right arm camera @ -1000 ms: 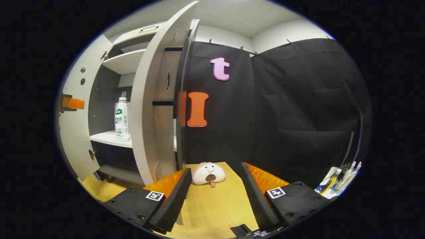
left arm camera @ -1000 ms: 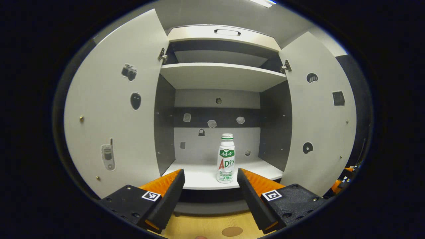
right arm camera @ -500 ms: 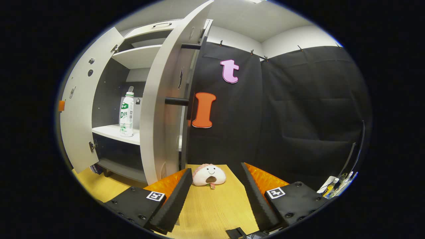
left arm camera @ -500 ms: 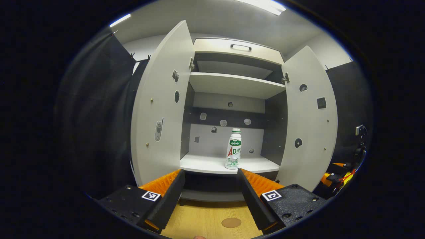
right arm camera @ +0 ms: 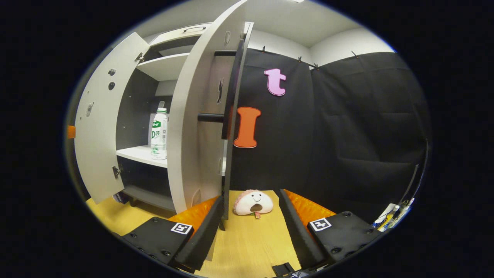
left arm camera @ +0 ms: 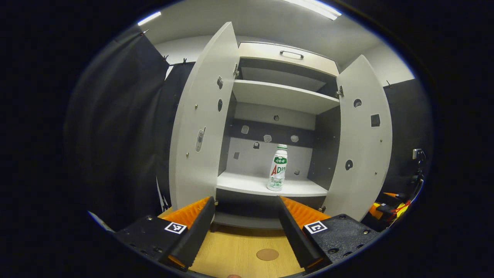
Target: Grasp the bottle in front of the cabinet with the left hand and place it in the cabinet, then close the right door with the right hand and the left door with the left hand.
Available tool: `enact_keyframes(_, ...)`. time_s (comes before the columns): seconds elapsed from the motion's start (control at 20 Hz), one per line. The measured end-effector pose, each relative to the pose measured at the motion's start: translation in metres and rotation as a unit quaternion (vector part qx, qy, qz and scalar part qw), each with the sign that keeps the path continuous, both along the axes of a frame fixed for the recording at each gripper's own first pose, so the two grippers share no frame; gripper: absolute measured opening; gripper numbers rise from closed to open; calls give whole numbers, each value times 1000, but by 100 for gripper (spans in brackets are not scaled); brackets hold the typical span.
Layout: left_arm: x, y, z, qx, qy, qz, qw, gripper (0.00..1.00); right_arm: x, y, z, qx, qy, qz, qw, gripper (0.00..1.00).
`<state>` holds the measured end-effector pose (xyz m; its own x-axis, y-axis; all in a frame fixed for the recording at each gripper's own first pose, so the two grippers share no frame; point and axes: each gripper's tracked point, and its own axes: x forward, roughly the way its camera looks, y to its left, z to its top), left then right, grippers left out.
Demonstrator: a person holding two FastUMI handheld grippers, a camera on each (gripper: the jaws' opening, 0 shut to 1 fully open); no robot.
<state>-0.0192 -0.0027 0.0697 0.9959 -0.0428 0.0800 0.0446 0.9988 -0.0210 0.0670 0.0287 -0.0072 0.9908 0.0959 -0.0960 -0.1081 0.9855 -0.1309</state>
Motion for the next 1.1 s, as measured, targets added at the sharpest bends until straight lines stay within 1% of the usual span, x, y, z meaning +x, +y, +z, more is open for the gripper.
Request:
enact_keyframes(0.25,0,2,7,12,-6,11,1000,96,-7,30,1,-26,1,39,999,87)
enact_keyframes(0.35,-2,-2,12,10,-11,8,1000,96,-7,43,1,-31,-1,55,998,87)
enact_keyframes(0.4,-3,-5,13,10,-13,5,1000,95,-7,50,0,-27,0,63,998,87)
enact_keyframes(0.45,-3,-6,14,11,-14,4,1000,93,-7,57,0,-23,0,69,997,87)
enact_keyframes(0.5,-3,-6,15,12,-16,3,1000,96,-7,63,-1,-17,0,76,997,87)
enact_keyframes(0.55,-3,-5,16,13,-17,4,1000,96,-6,73,-3,-9,2,81,997,94)
enact_keyframes(0.7,-3,-2,17,12,-18,6,1000,96,-2,96,-6,6,1,96,995,94)
enact_keyframes(0.75,-3,1,17,10,-18,9,1000,96,1,103,-7,11,-1,96,995,94)
enact_keyframes(0.95,-5,13,17,6,-16,20,1000,96,14,116,-12,31,-8,78,996,94)
enact_keyframes(1.1,-6,23,17,9,-15,33,999,96,22,133,-17,43,-8,87,995,94)
